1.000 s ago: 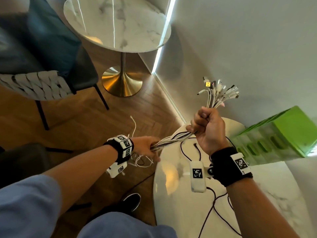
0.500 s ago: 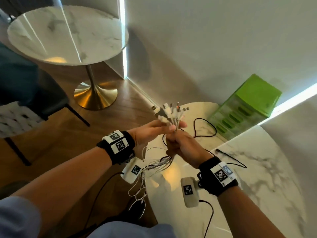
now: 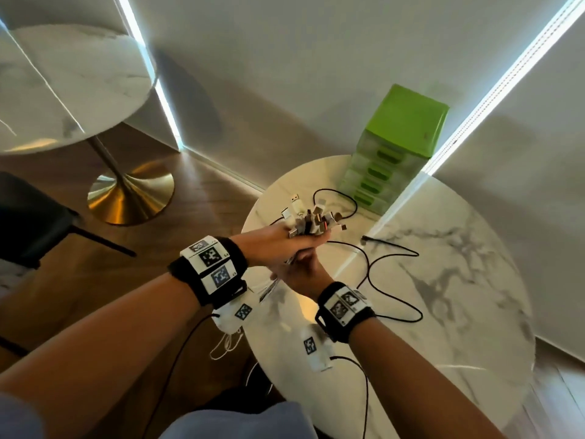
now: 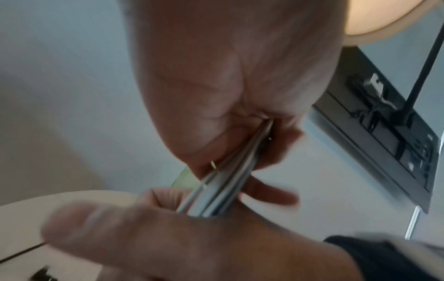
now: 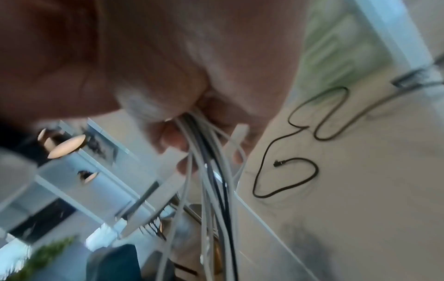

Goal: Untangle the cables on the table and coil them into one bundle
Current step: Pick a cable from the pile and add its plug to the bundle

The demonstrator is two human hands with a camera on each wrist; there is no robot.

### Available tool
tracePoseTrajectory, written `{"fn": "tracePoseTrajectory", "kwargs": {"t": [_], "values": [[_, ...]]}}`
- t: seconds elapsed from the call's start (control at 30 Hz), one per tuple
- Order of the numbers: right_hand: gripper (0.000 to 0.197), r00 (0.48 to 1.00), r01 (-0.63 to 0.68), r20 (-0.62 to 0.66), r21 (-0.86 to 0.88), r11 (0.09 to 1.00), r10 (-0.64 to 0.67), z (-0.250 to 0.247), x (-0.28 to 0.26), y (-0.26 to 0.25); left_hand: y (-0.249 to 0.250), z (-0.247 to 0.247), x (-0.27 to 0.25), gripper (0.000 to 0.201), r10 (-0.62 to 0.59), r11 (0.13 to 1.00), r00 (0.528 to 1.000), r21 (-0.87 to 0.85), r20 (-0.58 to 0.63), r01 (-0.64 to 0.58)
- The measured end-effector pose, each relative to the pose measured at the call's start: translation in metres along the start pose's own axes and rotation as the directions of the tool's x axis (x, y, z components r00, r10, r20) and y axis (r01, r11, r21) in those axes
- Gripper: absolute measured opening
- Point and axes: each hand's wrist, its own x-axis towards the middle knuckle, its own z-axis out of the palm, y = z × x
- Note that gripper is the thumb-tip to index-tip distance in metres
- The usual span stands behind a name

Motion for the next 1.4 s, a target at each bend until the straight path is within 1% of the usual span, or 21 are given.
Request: {"fn": "tracePoseTrajectory", "kwargs": {"t": [0.07,0.13,0.23,0.3,0.33,0.37,0.4,0.47,0.53,0.57,0.67,0.77,0.9,1.03,1.13,1.17,1.2,1.23,1.3,1.33,1.4], "values": [[0.006,0.993,0.02,-0.109,-0.259,0.966,-0.049,-0.005,0.009,0.014,-0.005,0.007,0.014,0.044,-0.07,0.988,0.994,-0.14,-0.082,0.058],[0.018,0.987,-0.032,-0.157,-0.436,0.899,-0.041,-0.017,0.014,0.023,-0.013,0.013,0.032,0.032,-0.121,0.961,0.977,-0.267,-0.174,0.071],[0.044,0.999,0.044,0.016,-0.548,0.835,-0.042,-0.044,0.018,0.024,-0.021,0.021,0.056,0.027,-0.142,0.943,0.956,-0.328,-0.256,0.053],[0.078,0.988,0.104,0.156,-0.547,0.831,-0.022,-0.07,0.019,0.022,-0.022,0.024,0.071,0.024,-0.135,0.956,0.952,-0.289,-0.274,0.053],[0.091,0.986,0.097,0.169,-0.531,0.842,-0.007,-0.087,0.019,0.022,-0.023,0.025,0.078,0.023,-0.124,0.967,0.955,-0.247,-0.268,0.056],[0.094,0.99,0.05,0.139,-0.506,0.861,0.024,-0.108,0.021,0.023,-0.023,0.027,0.086,0.021,-0.114,0.975,0.96,-0.213,-0.257,0.058],[0.085,0.996,0.001,0.081,-0.481,0.877,0.043,-0.127,0.023,0.022,-0.025,0.028,0.091,0.018,-0.113,0.98,0.962,-0.188,-0.247,0.067],[0.05,0.996,-0.087,-0.058,-0.496,0.864,0.068,-0.167,0.034,0.026,-0.029,0.033,0.104,0.02,-0.154,0.978,0.957,-0.178,-0.247,0.111],[0.028,0.98,-0.173,-0.184,-0.628,0.759,0.071,-0.204,0.046,0.031,-0.034,0.039,0.115,0.021,-0.208,0.967,0.946,-0.195,-0.248,0.162],[0.027,0.972,-0.214,-0.219,-0.668,0.713,0.086,-0.22,0.051,0.035,-0.036,0.042,0.118,0.02,-0.225,0.962,0.944,-0.206,-0.241,0.176],[0.043,0.931,-0.362,-0.294,-0.67,0.648,0.216,-0.261,0.062,0.046,-0.04,0.051,0.128,0.02,-0.265,0.943,0.941,-0.261,-0.21,0.207],[0.041,0.899,-0.438,-0.344,-0.706,0.556,0.271,-0.283,0.07,0.057,-0.045,0.056,0.135,0.019,-0.292,0.932,0.942,-0.272,-0.167,0.241],[0.038,0.938,-0.329,-0.232,-0.831,0.449,0.258,-0.288,0.081,0.068,-0.053,0.061,0.144,0.018,-0.317,0.909,0.941,-0.321,-0.121,0.265],[0.023,0.964,-0.234,-0.179,-0.922,0.309,0.197,-0.287,0.084,0.08,-0.061,0.065,0.151,0.016,-0.322,0.901,0.942,-0.336,-0.097,0.274],[0.022,0.978,-0.194,-0.188,-0.979,0.07,0.087,-0.288,0.081,0.079,-0.065,0.069,0.153,0.014,-0.329,0.883,0.935,-0.392,-0.13,0.257],[0.02,0.979,-0.203,-0.201,-0.978,0.05,0.043,-0.29,0.081,0.073,-0.067,0.07,0.154,0.015,-0.33,0.872,0.933,-0.426,-0.143,0.243],[0.017,0.975,-0.224,-0.223,-0.969,0.109,0.018,-0.292,0.081,0.064,-0.068,0.072,0.155,0.015,-0.334,0.858,0.93,-0.458,-0.156,0.232],[0.013,0.968,-0.245,-0.252,-0.935,0.256,0.003,-0.294,0.08,0.052,-0.069,0.073,0.156,0.016,-0.339,0.846,0.926,-0.486,-0.168,0.221],[0.011,0.945,-0.235,-0.324,-0.747,0.621,-0.032,-0.299,0.076,0.027,-0.071,0.075,0.159,0.017,-0.347,0.815,0.92,-0.544,-0.182,0.2],[0.01,0.929,-0.199,-0.364,-0.636,0.746,-0.063,-0.298,0.072,0.012,-0.072,0.075,0.162,0.016,-0.358,0.787,0.914,-0.588,-0.189,0.187],[0.005,0.888,-0.111,-0.447,-0.428,0.897,-0.104,-0.285,0.059,-0.015,-0.07,0.076,0.167,0.012,-0.402,0.697,0.893,-0.699,-0.2,0.157]]}}
